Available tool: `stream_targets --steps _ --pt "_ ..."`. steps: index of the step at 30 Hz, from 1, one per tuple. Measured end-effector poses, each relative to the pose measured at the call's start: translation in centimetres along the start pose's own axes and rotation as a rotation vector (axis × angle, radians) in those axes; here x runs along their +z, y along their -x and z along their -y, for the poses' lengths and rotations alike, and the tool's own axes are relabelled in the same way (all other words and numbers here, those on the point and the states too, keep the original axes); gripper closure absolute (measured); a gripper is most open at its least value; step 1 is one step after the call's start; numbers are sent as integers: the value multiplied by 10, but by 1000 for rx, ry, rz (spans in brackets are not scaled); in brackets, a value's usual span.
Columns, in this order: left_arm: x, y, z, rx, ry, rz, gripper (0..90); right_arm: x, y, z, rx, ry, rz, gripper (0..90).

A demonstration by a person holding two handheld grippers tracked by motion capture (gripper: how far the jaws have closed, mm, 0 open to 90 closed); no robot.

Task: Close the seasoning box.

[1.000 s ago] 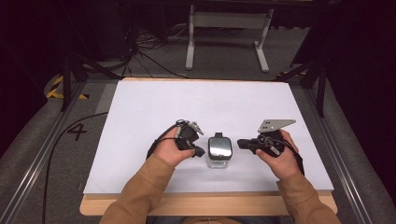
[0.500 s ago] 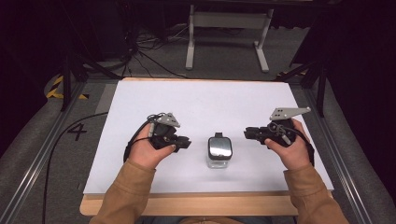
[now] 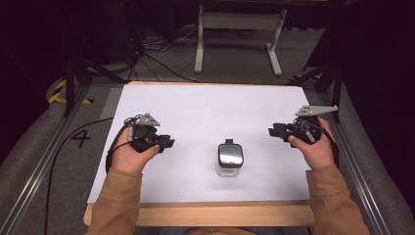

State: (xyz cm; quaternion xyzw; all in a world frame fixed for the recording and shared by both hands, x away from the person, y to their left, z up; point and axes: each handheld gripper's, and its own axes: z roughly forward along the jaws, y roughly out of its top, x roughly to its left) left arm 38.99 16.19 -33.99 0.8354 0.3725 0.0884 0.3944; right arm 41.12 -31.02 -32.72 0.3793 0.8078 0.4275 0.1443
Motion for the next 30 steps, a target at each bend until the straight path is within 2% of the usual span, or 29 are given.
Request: stream_targets --steps 2,6,7,9,10,15,17,21,24,26,27,30 --pt "3 -5 1 -12 4 -12 704 1 7 4 16 -2 17 604" --pt "12 -18 6 -28 -2 -35 677 5 25 14 44 -38 52 591" --pt "12 -18 6 -28 -2 -35 666 5 25 14 44 -38 52 591" --pt "18 -26 10 -56 4 -51 644 6 34 21 71 -51 66 586" --pt "19 -30 11 -61 -10 -58 644 7 37 24 85 -56 71 577" --pt "31 -45 17 -83 2 -53 604 12 53 38 88 -104 120 527" --pt "36 -48 20 -103 7 -53 575 17 59 45 88 -140 121 504" --pt "44 -55 24 -114 -23 -81 530 22 68 56 118 -185 138 490" --pt "48 -59 28 -138 -63 -61 496 25 73 62 143 -226 145 480" --pt "50 -59 30 -147 -98 -45 466 28 74 65 159 -272 136 476" --pt "51 -59 30 -146 -107 -50 454 29 74 67 158 -289 136 476" --pt "52 -57 30 -147 -105 -44 417 31 72 65 149 -283 131 467"
